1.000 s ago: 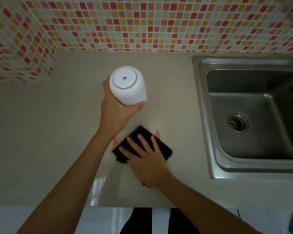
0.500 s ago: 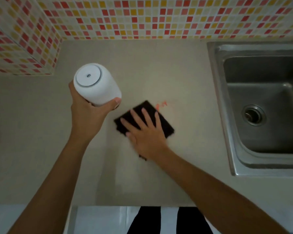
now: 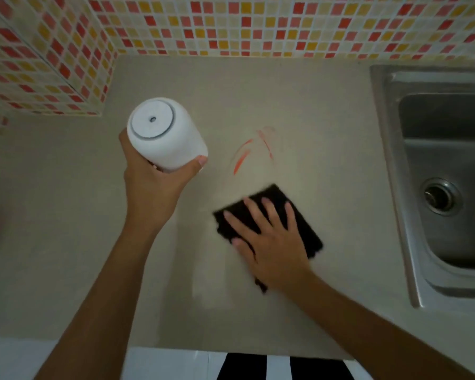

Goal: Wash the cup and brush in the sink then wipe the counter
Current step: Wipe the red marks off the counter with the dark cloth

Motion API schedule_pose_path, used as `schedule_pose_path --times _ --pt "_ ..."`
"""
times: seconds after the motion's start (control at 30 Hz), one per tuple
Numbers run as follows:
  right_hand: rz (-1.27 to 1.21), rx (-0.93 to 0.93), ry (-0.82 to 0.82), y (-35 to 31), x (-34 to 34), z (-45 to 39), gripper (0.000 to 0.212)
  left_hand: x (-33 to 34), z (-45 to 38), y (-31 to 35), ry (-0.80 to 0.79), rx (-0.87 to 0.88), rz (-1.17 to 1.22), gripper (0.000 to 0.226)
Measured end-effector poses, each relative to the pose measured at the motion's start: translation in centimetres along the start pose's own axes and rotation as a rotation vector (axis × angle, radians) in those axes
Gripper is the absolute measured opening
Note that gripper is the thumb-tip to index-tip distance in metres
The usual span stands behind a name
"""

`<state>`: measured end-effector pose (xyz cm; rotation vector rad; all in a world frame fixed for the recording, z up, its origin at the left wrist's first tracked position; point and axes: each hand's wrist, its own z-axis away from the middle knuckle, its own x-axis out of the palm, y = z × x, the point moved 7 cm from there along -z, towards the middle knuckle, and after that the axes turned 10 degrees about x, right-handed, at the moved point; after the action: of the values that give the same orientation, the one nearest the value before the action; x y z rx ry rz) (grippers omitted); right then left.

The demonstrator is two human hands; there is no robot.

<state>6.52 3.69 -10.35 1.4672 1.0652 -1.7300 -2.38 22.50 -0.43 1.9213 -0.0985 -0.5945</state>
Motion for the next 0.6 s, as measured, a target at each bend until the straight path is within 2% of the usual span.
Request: schedule_pose_path --times 0.07,0.13,0.23,0.3,0.37,0.5,0.57,0.6 --pt "-0.015 0.071 0.042 1.8 -0.5 -9.3 0.048 0.9 -0.5 -0.1 -0.021 0.009 -0.006 0.098" --pt "-0.020 0.203 -0.011 5.1 -1.4 -17.2 0.050 1.7 -1.1 0.0 -0.031 0.024 -0.006 0.099" --pt "0.010 0.295 -0.035 8.1 -1.3 -20.9 0.053 2.3 -2.3 0.4 -0.036 0.057 -0.022 0.098" --pt "0.008 0.312 0.056 8.2 -1.7 -17.4 0.053 2.5 -3.2 0.8 -0.018 0.075 -0.018 0.097" --pt "-0.026 0.287 0.129 6.0 -1.7 -10.1 0.053 2.5 -4.2 1.0 0.009 0.070 -0.010 0.095" --pt "-0.047 0.107 -0.011 -1.4 -0.2 4.8 0.059 2.4 -5.7 0.8 0.049 0.053 0.027 0.091" --pt "-0.047 0.048 -0.104 -2.5 0.4 5.2 0.057 2.6 -6.0 0.7 0.039 0.044 0.030 0.090" --pt "-0.053 0.022 -0.101 -2.4 0.3 3.1 0.055 2.7 -6.1 0.5 0.037 0.044 0.026 0.091"
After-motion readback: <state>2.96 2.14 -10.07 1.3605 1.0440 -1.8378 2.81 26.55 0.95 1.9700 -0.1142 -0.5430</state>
